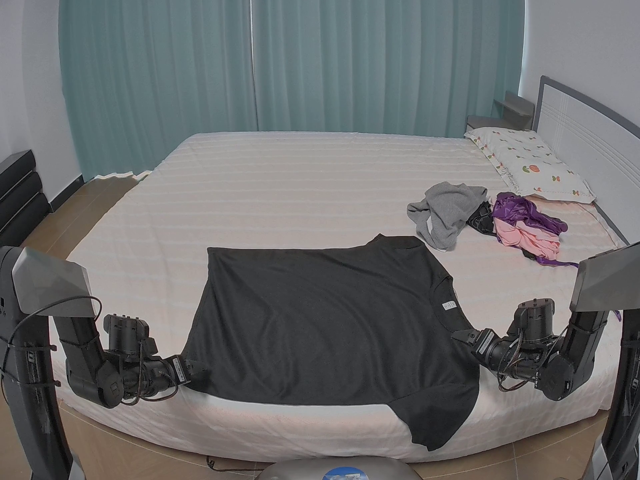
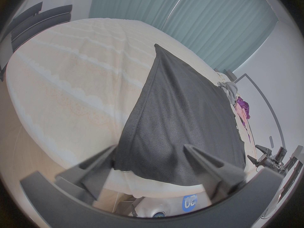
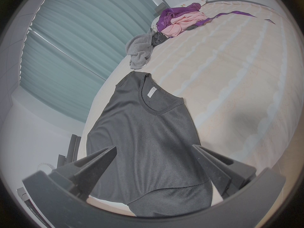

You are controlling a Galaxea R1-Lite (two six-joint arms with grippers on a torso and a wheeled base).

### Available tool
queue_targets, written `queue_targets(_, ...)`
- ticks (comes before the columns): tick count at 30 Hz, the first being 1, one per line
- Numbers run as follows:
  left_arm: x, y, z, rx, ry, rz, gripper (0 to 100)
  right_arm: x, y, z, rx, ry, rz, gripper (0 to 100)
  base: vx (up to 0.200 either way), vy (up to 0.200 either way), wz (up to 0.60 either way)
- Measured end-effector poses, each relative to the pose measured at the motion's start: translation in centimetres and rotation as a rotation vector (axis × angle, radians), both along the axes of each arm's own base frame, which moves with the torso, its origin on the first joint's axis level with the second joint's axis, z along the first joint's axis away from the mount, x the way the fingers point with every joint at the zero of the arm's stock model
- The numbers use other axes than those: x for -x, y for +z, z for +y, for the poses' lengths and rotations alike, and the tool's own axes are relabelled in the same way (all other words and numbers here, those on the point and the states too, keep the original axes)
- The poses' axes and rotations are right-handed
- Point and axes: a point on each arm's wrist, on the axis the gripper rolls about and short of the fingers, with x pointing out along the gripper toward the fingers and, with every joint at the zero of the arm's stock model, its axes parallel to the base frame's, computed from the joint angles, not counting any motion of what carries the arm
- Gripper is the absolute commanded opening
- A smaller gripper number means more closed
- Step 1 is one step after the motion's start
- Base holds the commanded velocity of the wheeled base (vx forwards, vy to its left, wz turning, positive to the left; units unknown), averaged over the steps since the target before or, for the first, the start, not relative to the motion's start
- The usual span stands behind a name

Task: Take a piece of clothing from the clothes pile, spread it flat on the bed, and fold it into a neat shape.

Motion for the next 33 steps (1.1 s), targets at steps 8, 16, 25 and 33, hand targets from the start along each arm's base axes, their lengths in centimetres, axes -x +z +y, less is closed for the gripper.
queue_targets(8,0.9,-0.1,0.9,0.014,0.080,0.036,0,0.0,0.0,0.0,0.000,-0.002,-0.005,100,0.000,0.000,0.00)
queue_targets(16,1.3,0.2,1.3,0.015,0.100,0.036,0,0.2,0.0,-0.1,0.010,0.003,-0.004,100,0.000,0.000,0.00)
queue_targets(25,1.7,1.3,1.2,0.043,0.129,0.023,0,1.1,-0.8,-0.4,0.106,0.065,0.018,100,0.000,0.000,0.00)
queue_targets(33,1.7,1.8,1.2,0.054,0.136,0.008,0,1.3,-1.6,-0.6,0.126,0.068,0.055,100,0.000,0.000,0.00)
